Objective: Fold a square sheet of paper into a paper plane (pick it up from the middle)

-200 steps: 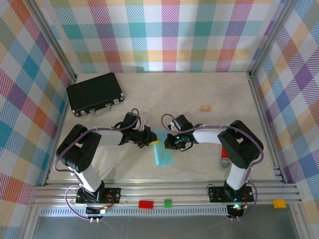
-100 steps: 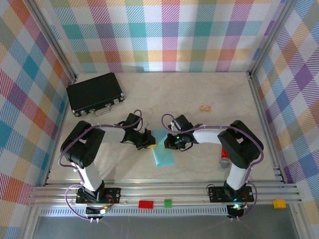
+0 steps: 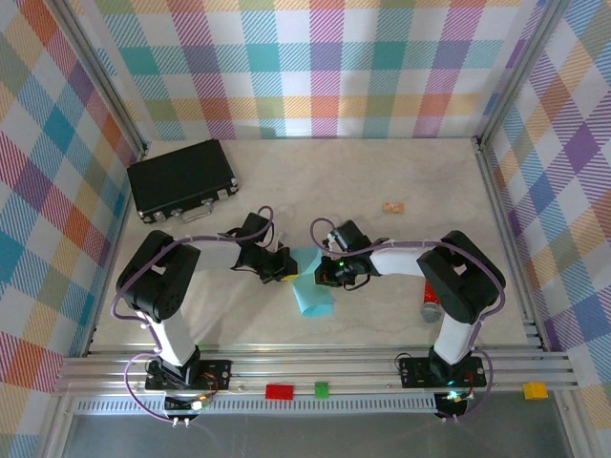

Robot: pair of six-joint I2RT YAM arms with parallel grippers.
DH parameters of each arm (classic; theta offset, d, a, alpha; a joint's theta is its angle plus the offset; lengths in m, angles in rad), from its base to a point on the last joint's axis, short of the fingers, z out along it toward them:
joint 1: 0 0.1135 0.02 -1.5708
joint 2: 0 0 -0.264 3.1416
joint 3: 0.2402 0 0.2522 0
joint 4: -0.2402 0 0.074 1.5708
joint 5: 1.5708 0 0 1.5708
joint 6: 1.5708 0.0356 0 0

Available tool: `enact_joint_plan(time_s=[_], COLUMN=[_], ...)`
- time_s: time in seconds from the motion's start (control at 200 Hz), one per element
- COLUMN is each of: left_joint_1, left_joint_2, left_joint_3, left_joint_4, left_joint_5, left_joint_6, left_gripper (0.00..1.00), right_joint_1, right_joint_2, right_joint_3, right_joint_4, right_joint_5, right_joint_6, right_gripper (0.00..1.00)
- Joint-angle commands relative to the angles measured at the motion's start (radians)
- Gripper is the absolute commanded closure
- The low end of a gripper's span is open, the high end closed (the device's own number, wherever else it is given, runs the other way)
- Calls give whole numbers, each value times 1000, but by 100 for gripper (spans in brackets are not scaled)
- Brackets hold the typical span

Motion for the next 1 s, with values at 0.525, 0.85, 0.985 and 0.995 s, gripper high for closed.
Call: enact_joint_plan(time_s=[0.525, 0.85, 0.985, 0.995], left_joint_1=[48, 49, 51, 51], left_joint_2=[81, 26, 76, 77], left_joint_3=[48, 64, 76, 74], left_joint_4=[-60, 15, 37, 41], left_joint_5=[-62, -8, -18, -21], left_joint_6=[101, 56, 45, 45], left_gripper=[100, 100, 100, 100], right_joint_1=[-5, -6, -6, -6], right_joint_2=[46, 39, 48, 48], right_joint_3=[-82, -81, -77, -76], right_joint_4=[-176, -187, -187, -186], right_joint_5=[128, 136, 134, 134], right_joint_6=[19, 26, 25, 24], right_gripper=[100, 100, 100, 100])
